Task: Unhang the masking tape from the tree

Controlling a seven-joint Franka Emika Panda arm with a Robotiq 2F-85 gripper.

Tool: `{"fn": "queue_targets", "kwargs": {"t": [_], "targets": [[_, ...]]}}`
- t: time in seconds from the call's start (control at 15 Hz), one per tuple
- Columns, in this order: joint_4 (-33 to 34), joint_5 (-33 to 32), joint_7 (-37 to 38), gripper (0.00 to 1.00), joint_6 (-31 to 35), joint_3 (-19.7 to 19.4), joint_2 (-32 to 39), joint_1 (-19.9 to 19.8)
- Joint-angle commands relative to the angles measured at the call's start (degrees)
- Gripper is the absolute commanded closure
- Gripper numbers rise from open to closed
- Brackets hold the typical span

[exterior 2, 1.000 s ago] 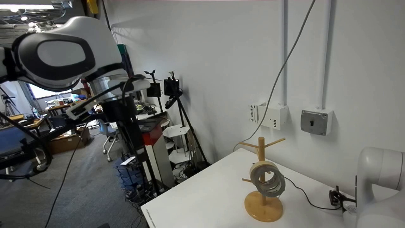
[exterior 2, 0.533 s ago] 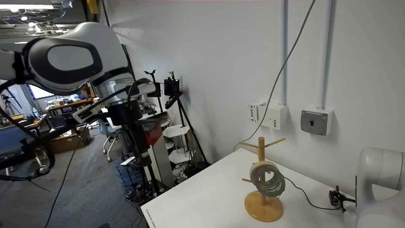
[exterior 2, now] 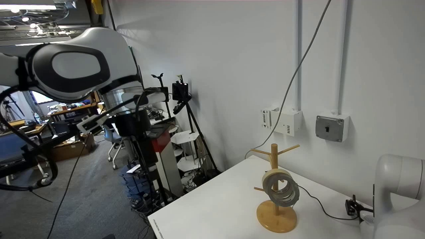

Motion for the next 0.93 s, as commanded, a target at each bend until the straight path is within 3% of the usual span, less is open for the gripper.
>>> {"fn": "queue_targets", "kwargs": {"t": [0.0, 0.27, 0.6, 0.87], "targets": [[-0.6, -2.6, -3.6, 0.0, 1.8, -3.1, 1.3, -1.6], [0.6, -2.7, -12.2, 0.0, 7.3, -9.0, 5.2, -2.4], [3.8, 3.7, -26.5, 0.0, 16.0, -17.1, 13.0, -1.1], [7.3, 10.6, -35.4, 0.0, 18.1, -18.9, 19.5, -0.2]]}}
